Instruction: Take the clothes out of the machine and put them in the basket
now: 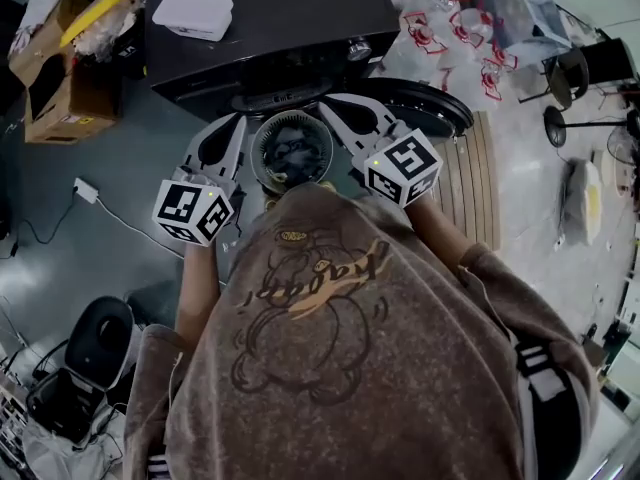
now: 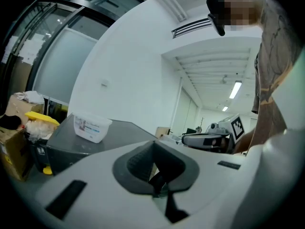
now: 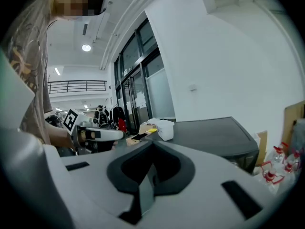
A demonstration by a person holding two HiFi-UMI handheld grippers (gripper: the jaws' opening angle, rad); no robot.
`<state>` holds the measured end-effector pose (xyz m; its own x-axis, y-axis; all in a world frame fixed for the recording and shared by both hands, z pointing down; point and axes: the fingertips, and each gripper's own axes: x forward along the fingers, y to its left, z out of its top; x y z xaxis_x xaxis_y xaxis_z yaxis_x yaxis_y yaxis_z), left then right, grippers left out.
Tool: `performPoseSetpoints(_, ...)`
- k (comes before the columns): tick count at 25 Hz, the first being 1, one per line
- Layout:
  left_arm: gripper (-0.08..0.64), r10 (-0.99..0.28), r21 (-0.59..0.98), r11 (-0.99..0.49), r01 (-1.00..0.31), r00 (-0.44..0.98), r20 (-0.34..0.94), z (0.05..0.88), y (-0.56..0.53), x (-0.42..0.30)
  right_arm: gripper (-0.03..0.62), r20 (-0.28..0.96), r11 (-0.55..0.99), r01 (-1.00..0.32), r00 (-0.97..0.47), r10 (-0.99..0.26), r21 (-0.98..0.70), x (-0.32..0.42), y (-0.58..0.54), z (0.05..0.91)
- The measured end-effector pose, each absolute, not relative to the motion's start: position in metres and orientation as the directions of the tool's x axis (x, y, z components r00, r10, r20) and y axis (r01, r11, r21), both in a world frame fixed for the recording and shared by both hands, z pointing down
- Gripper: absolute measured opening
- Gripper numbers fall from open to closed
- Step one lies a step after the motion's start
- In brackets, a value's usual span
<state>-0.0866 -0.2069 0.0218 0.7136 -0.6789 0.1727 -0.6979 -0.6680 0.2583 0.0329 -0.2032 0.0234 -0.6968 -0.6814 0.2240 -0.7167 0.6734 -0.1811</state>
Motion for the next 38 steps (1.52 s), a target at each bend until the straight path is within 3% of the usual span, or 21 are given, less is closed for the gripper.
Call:
performPoseSetpoints(22,0.006,-0.734,0.277,-0.606,-0.746,0.658,0.169,0.013,-0.208,-0.099,-0.012,0.209,0.713,-0.675,-0.738,-0.642,-0.191,0.025,-0.210,0.016)
performPoseSetpoints(38,0.005,-0.706,0.280,-0.633,-0.722,0.687,0.173,0.002,-0.206,-0.097,-0.012,0.190,0.723,-0.660,-0.751,-0.632,-0.206,0.021,-0.210,0.005)
